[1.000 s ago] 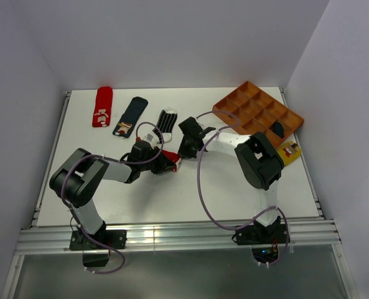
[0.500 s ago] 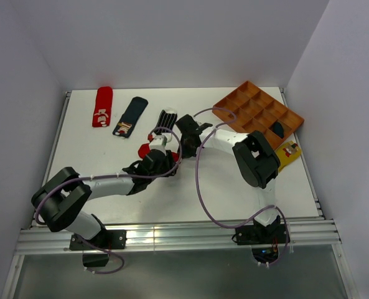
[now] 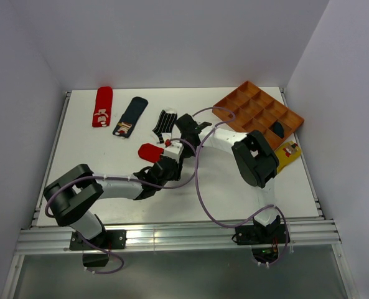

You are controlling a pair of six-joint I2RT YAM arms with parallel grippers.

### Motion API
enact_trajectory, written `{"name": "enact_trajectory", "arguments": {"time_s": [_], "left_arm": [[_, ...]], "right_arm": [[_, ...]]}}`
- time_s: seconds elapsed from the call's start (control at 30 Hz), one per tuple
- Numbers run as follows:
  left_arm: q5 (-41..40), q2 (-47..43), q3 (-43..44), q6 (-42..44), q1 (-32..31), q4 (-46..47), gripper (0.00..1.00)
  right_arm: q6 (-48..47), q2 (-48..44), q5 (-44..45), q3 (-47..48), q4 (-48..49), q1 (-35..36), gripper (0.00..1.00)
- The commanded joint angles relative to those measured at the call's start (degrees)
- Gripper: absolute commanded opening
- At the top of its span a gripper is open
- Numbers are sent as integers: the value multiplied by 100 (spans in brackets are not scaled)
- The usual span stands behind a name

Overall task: Roll the socks
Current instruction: Roll the sock at the center of the board.

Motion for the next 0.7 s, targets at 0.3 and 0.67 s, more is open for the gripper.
{"name": "enact_trajectory", "arguments": {"time_s": [0.3,0.67], "left_arm": [[-769,679,548,93,-63,-286,46],[-787,1223,1074,-65,-72,-1172,45]], "right_arm": [[-88,203,89,44,-183,27,0],[-123,221,89,123,-236,19,0]]}}
